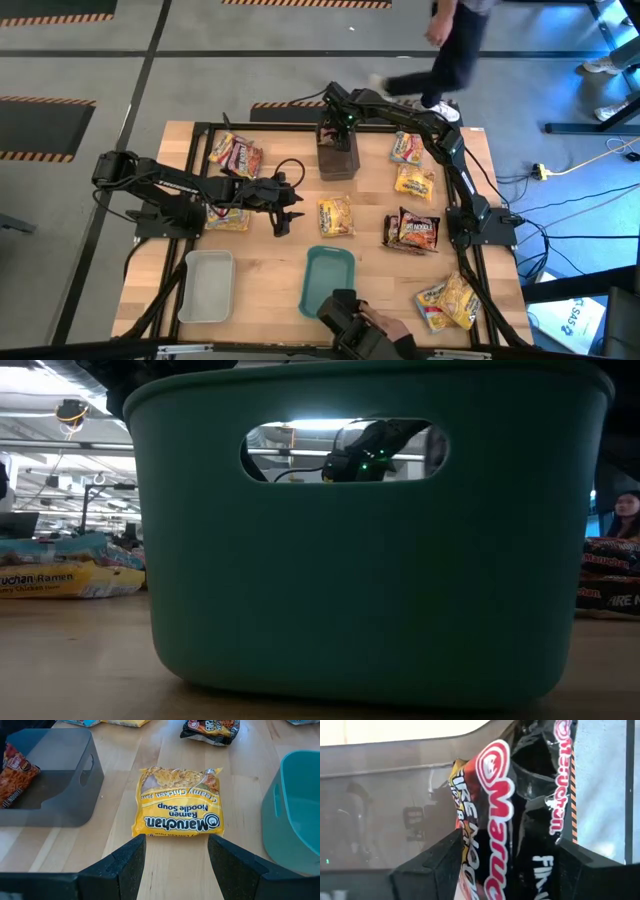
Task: Sort Maruchan noodles
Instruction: Put the black noodle pack into the black bin
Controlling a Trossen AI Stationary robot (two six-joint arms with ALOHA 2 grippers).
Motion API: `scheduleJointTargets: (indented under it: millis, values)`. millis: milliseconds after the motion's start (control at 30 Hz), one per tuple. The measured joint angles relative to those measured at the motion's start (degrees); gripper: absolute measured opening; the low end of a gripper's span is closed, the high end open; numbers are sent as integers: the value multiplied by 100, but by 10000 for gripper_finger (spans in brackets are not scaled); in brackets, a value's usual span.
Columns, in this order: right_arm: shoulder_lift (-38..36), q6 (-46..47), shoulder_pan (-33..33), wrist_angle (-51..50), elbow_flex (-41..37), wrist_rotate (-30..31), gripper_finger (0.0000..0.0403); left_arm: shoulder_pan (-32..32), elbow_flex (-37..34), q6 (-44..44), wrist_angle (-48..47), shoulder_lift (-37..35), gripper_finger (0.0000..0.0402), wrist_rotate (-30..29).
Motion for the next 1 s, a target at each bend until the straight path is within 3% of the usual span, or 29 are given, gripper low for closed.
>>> scheduleJointTargets:
  millis: [200, 667, 767, 1000]
  values:
    - [-11, 115, 1, -619, 365, -4, 221, 2, 0, -1, 13, 0, 208, 0]
    - [-15, 760, 114, -3177, 2183, -528, 221, 2, 0, -34, 284, 0, 209, 2]
    - [-135, 858, 105, -3608, 2197, -967, 221, 2, 0, -40, 297, 0, 209, 2]
    - [-937, 1186, 167, -3772, 1607, -1067, 221, -44, 0, -49, 299, 0, 208, 2]
